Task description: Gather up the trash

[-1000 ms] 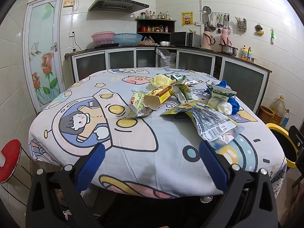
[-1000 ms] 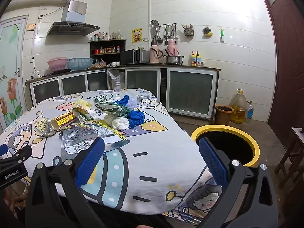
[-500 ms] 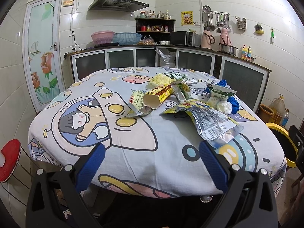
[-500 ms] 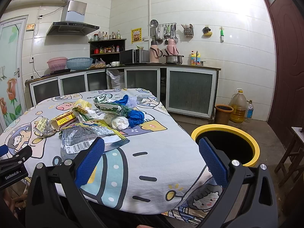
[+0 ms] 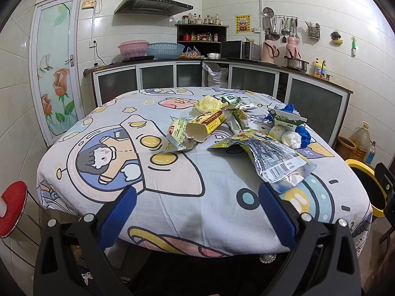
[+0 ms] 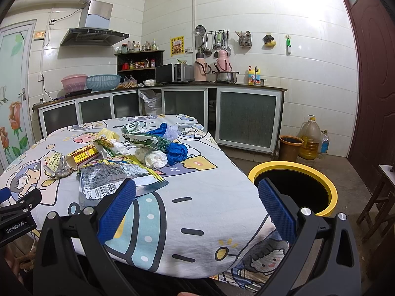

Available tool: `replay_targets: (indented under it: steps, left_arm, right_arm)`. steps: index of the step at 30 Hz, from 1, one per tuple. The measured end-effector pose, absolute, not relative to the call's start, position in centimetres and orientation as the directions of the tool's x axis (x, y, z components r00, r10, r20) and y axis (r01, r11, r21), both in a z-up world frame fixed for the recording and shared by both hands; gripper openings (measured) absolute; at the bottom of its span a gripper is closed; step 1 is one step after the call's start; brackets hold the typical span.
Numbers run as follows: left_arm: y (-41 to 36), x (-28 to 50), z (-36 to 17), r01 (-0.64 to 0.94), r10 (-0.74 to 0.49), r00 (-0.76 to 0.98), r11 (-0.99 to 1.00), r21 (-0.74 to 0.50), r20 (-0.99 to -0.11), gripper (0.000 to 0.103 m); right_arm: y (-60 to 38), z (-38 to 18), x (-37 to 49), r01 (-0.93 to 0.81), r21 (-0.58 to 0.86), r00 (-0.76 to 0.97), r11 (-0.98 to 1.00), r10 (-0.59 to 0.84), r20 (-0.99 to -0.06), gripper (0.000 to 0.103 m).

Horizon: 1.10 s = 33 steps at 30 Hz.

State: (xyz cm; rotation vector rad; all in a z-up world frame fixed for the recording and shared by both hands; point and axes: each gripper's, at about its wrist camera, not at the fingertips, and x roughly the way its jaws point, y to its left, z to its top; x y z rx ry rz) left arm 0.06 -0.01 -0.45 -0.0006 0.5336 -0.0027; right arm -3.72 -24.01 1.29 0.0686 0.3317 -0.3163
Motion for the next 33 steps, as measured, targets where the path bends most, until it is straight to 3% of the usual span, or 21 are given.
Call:
replay_targets:
  steps: [33]
  left_arm:
    - [-0.15,0.05,-0.38,0.002,-0.002,0.861,1.000,0.000,-0.509,0.095]
  right_arm:
    - [-24.09,1.39,-3.69,0.319,0.015,0.896,0.948,-0.296,-0.331,0.096]
